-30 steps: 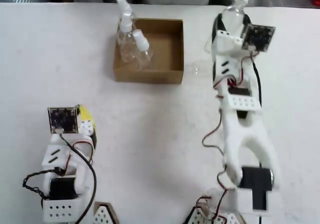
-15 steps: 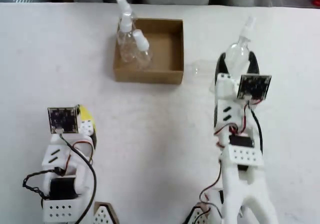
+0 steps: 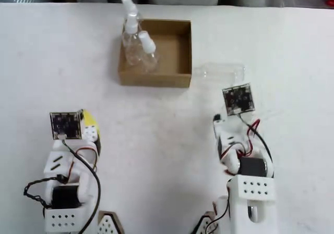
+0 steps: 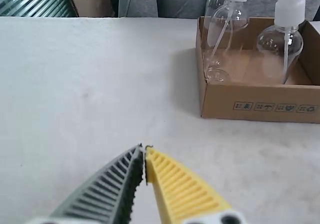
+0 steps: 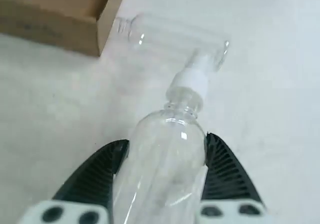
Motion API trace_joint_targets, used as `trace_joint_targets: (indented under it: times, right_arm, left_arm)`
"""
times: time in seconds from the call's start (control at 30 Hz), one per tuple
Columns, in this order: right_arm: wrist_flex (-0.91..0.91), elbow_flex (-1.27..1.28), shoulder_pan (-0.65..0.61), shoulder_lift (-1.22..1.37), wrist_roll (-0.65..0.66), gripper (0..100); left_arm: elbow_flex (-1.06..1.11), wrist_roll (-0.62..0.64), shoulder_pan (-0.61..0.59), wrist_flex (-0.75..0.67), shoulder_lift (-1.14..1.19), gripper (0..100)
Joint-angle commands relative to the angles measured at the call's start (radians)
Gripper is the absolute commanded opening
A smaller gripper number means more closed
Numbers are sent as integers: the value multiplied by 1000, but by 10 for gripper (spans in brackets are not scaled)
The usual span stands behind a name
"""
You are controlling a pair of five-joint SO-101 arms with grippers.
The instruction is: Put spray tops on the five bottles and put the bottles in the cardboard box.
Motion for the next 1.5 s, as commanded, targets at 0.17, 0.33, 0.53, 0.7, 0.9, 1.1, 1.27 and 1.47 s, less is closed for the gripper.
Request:
trace_joint_targets:
  times: [0.17,0.33,0.53,0.7,0.9,1.1,1.27,1.47]
  right_arm:
    - [127,34,-19,4,20,20]
    - [65,109,-16,64,81,19]
    - [67,110,-19,117,95,25]
    - [71,110,-15,173,95,193]
    - [91,78,-18,209,97,294]
    - [254,-44,-15,209,92,296]
    - [378,-173,-15,209,92,296]
    - [567,-318,-15,211,95,296]
  left_arm:
    - [0,-11,7,-18,-7,24]
    - [0,-11,7,-18,-7,24]
    - [0,-11,7,-18,-7,24]
    - [0,-11,7,-18,-7,24]
    - [0,-11,7,-18,-7,24]
    - [0,-11,7,-17,-7,24]
    - [0,-11,7,-17,-7,24]
    - [0,-11,7,-17,-7,24]
